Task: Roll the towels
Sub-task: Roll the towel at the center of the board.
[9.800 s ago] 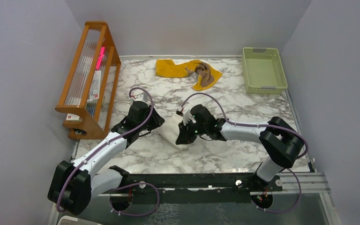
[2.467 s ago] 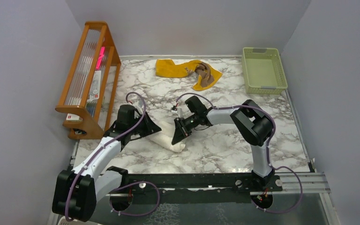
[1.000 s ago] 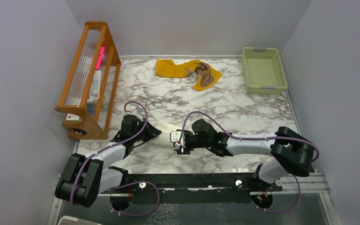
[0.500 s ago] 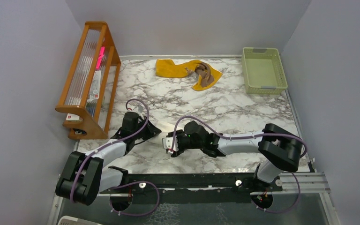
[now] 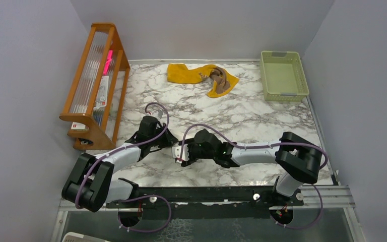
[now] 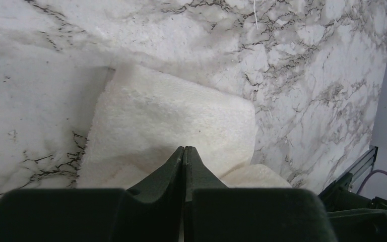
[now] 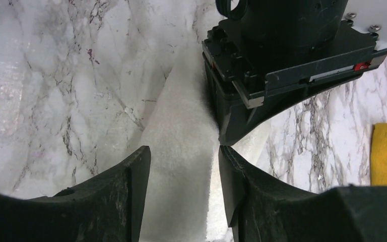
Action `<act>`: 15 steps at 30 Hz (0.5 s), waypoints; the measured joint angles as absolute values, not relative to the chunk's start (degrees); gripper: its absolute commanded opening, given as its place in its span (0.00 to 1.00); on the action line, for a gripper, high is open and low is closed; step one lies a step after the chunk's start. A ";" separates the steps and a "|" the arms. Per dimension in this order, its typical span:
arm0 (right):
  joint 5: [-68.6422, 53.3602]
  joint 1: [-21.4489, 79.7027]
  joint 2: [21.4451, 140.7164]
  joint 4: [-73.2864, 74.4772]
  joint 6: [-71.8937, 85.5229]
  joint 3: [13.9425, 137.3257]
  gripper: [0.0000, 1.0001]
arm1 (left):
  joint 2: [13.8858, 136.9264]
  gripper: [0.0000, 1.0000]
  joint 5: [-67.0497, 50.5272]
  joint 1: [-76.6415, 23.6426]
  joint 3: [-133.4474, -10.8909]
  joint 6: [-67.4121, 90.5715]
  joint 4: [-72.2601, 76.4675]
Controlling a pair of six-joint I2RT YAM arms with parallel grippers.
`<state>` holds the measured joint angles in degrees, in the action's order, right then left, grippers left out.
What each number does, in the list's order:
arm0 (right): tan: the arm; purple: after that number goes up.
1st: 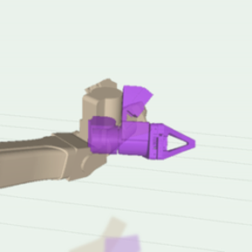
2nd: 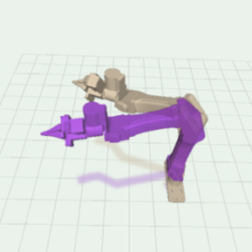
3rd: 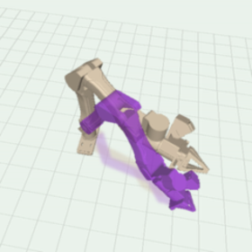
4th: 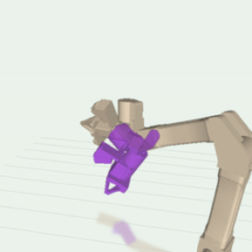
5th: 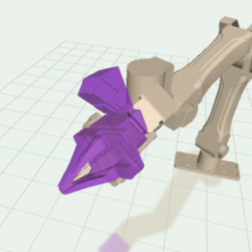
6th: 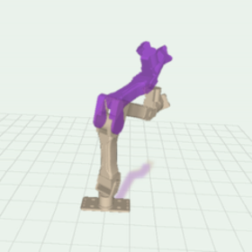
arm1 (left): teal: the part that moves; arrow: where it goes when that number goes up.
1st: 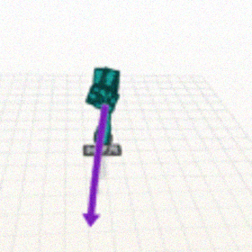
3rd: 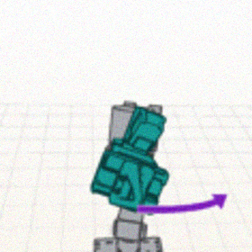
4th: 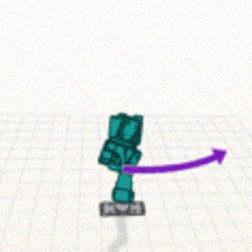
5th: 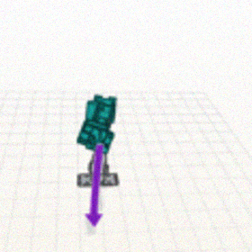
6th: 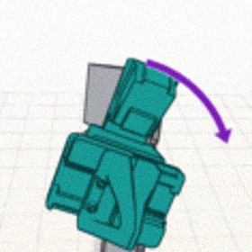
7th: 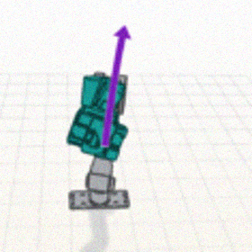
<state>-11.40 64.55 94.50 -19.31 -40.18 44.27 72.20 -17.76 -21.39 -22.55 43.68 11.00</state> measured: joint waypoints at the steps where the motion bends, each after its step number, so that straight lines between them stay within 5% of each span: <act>1: -11.16 64.55 94.63 -18.76 -39.64 44.73 0.48 | 72.66 0.05 -17.45 -22.04 -22.92 43.55 10.96; 15: -10.74 64.55 95.31 -13.26 -27.00 45.91 0.09 | 73.10 0.05 -15.27 -23.57 -25.04 42.89 7.64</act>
